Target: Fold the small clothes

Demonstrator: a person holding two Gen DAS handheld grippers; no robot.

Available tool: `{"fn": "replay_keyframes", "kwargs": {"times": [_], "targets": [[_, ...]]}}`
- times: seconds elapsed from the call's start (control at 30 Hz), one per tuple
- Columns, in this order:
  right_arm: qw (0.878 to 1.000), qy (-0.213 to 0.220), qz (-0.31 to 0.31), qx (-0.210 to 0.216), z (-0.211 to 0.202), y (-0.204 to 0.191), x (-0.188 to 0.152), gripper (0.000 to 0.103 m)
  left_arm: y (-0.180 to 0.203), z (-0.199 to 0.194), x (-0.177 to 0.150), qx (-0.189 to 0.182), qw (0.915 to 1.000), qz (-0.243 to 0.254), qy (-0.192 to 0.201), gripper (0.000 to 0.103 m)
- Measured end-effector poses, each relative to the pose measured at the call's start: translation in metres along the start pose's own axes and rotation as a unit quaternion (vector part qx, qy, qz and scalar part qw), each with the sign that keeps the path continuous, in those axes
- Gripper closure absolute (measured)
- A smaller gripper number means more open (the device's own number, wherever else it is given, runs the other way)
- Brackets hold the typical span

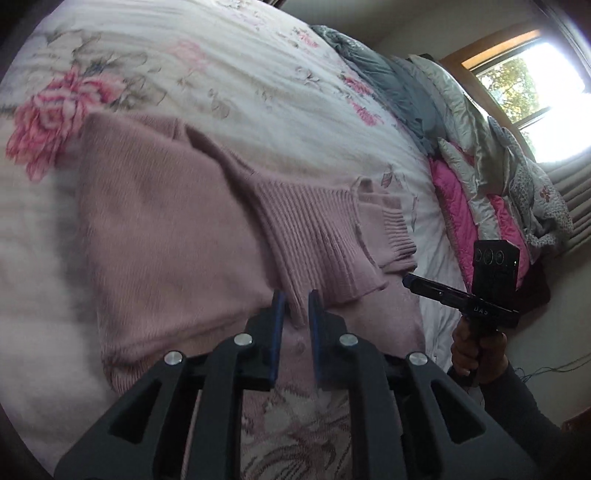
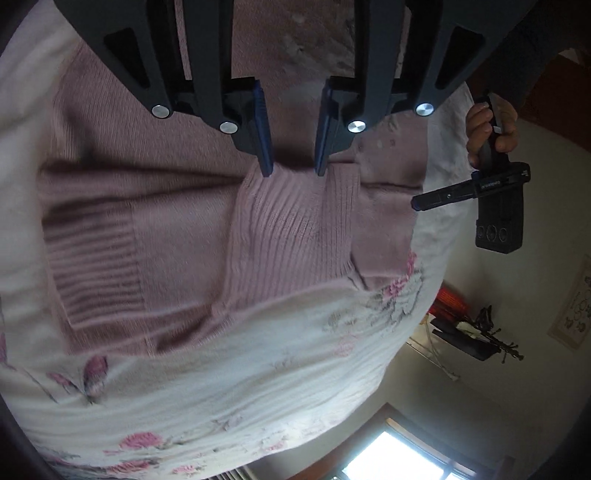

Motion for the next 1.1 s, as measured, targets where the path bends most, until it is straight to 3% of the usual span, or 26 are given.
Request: {"fn": "replay_keyframes", "kwargs": {"times": [0.13,0.27,0.3,0.37,0.43,0.53,0.57,0.6,0.63,0.8,0.97,1.03,1.1], "targets": [[0.999,-0.003,0.034,0.008,-0.002,0.013,-0.020,0.078,0.010,0.004,-0.027,-0.005,1.0000,0.002,0.001,0.085],[0.997,0.006,0.072,0.023,0.001,0.015,-0.011,0.074,0.028,0.022,-0.023,0.007,0.9999,0.008,-0.007,0.069],[0.996,0.010,0.081,0.023,0.004,0.016,-0.007,0.067,0.029,0.029,-0.019,0.018,0.9998,0.004,-0.009,0.061],[0.995,0.019,0.099,0.018,0.010,0.018,0.002,0.065,0.023,0.045,-0.010,0.049,0.9985,-0.020,-0.015,0.057],[0.994,0.010,0.111,0.013,0.023,0.019,0.011,0.065,0.017,0.059,-0.004,0.034,0.9979,-0.047,-0.030,0.057],[0.993,-0.004,0.114,-0.008,0.042,0.021,0.016,0.070,0.009,0.077,0.000,0.039,0.9949,-0.078,-0.051,0.061],[0.994,-0.007,0.113,-0.009,0.045,0.022,0.017,0.075,0.007,0.082,-0.001,0.029,0.9941,-0.088,-0.056,0.070],[0.994,-0.009,0.109,-0.011,0.048,0.021,0.017,0.089,0.005,0.086,-0.001,0.021,0.9933,-0.097,-0.060,0.092],[0.994,-0.006,0.104,-0.013,0.047,0.020,0.016,0.092,0.001,0.088,-0.001,0.016,0.9922,-0.106,-0.063,0.097],[0.992,0.028,0.119,0.034,0.024,0.018,-0.003,0.094,-0.009,0.072,-0.006,0.015,0.9926,-0.116,-0.034,0.098],[0.994,-0.004,0.111,0.008,0.054,0.029,-0.017,0.094,-0.031,0.067,-0.013,0.014,0.9905,-0.131,-0.039,0.098],[0.994,-0.004,0.109,0.014,0.055,0.029,-0.015,0.088,-0.027,0.066,-0.012,0.000,0.9910,-0.127,-0.041,0.094],[0.994,0.004,0.105,0.019,0.045,0.025,-0.012,0.081,-0.020,0.058,-0.011,-0.004,0.9928,-0.114,-0.036,0.078]]}}
Point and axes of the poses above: each gripper's, at about its wrist camera, not at the fingertips, and z roughly the way its jaws point, y to its right, x to its top, the point moved 3 cm from there along z, roughly the way its jaws point, and after that the axes turned 6 degrees about -y, right-handed, at the moved point
